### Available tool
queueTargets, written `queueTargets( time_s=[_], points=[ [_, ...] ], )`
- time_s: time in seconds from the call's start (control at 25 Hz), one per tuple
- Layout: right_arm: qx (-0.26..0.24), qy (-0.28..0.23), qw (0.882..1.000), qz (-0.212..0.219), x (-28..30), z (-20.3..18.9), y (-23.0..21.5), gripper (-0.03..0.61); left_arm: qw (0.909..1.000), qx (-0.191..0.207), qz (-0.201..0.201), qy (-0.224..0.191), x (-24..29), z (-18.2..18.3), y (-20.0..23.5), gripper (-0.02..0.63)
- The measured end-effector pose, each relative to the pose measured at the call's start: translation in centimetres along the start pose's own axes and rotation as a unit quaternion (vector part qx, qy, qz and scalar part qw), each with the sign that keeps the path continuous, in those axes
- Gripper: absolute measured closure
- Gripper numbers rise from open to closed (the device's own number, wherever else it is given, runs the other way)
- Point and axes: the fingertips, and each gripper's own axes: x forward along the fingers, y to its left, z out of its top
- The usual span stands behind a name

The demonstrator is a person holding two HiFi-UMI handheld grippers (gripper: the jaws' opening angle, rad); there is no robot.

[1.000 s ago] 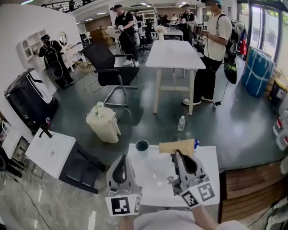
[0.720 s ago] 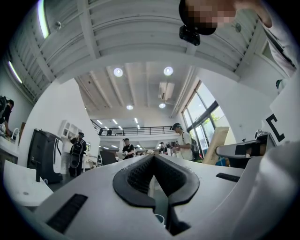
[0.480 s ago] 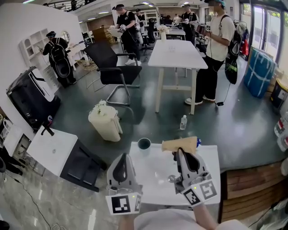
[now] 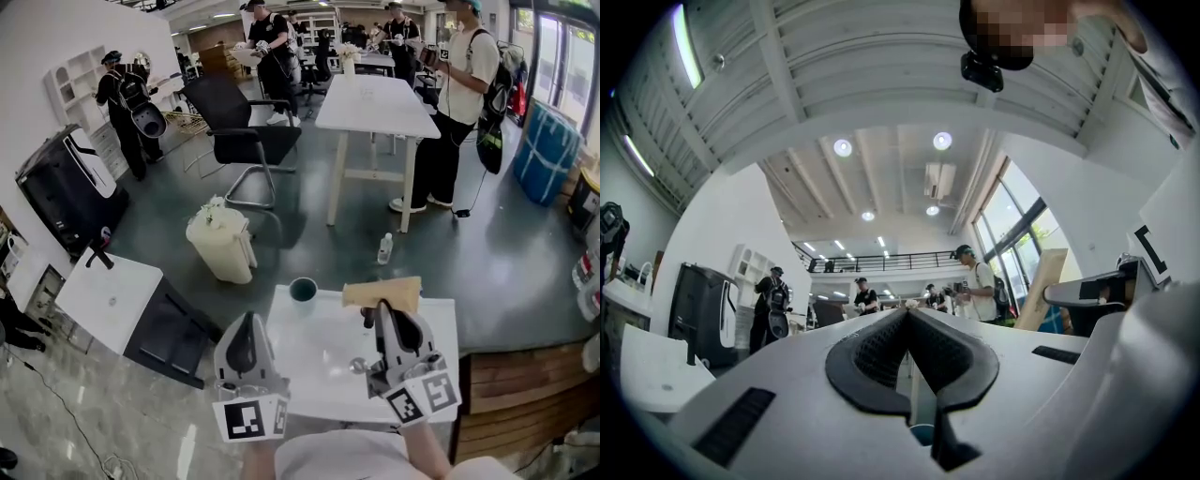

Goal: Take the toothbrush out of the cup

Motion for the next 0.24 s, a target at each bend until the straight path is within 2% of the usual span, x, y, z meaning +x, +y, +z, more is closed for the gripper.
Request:
queueTargets(
  time_s=[0.24],
  points=[
    [0.0,0.004,1.0,0.001,0.0,-0.36,-0.24,0.548,1.0,-0.003,-0.002,0.004,0.0,-0.4,-0.44,0.598]
  ],
)
